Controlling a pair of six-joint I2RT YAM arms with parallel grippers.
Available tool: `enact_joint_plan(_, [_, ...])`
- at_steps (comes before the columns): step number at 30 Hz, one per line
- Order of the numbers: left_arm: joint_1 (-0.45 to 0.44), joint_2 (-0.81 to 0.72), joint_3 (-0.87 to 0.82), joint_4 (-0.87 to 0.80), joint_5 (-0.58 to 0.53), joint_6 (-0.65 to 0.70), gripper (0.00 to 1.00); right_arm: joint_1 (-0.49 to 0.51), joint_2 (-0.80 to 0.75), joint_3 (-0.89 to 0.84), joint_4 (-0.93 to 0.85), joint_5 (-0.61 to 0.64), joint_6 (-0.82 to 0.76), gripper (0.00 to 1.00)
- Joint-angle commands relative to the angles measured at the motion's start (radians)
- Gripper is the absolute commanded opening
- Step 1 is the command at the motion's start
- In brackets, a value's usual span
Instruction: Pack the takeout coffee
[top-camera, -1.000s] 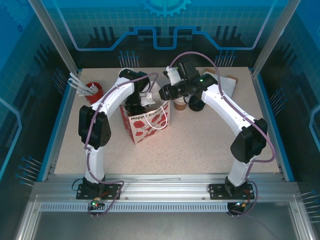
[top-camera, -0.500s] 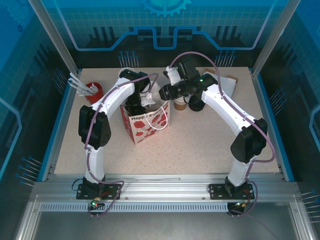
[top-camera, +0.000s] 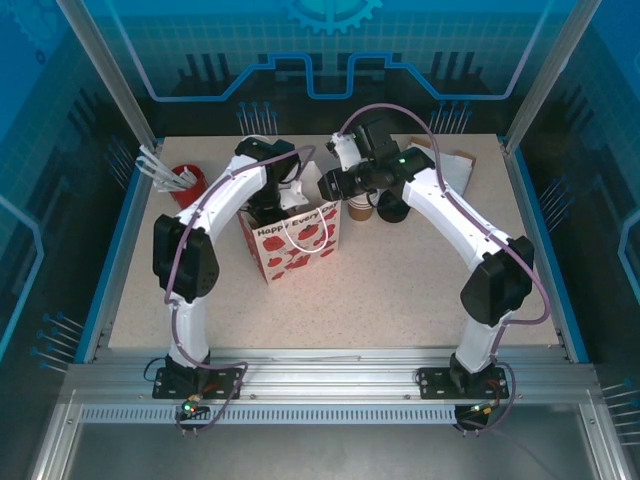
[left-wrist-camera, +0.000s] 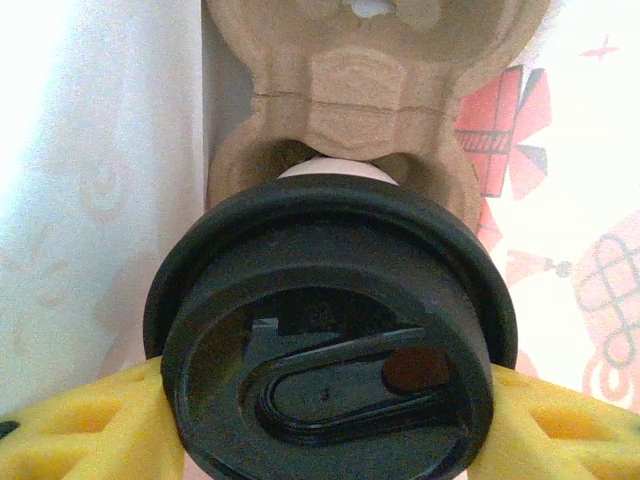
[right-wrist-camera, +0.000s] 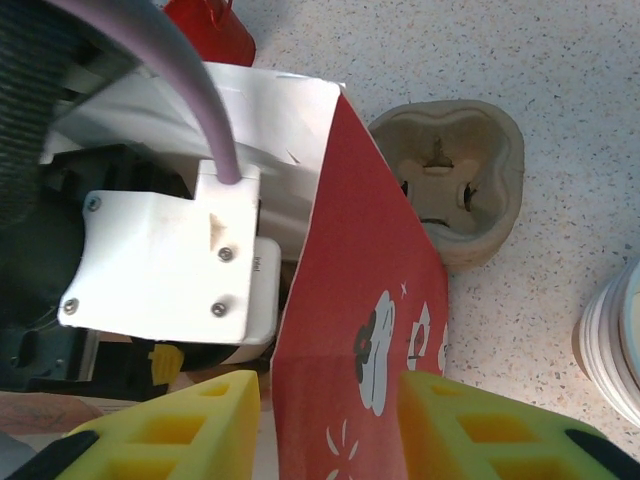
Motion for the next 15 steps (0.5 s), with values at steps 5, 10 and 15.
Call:
enact_joint_plan(5, [-0.003,-0.048,0.015,0.004,-0.024,-0.015,0.51,0.001,0.021,0.026,-0.019,-0.014,0.006,0.43])
enact_joint_plan(10, [-0.002,-0.034,0.019,0.002,-0.018,-0.007,0.51,0.000,0.025,0.031,-0.026,-0.012,0.006,0.43])
enact_joint_plan(15, [0.000,-0.013,0.031,-0.007,-0.008,-0.003,0.51,0.001,0.021,0.032,-0.025,-0.014,0.004,0.43])
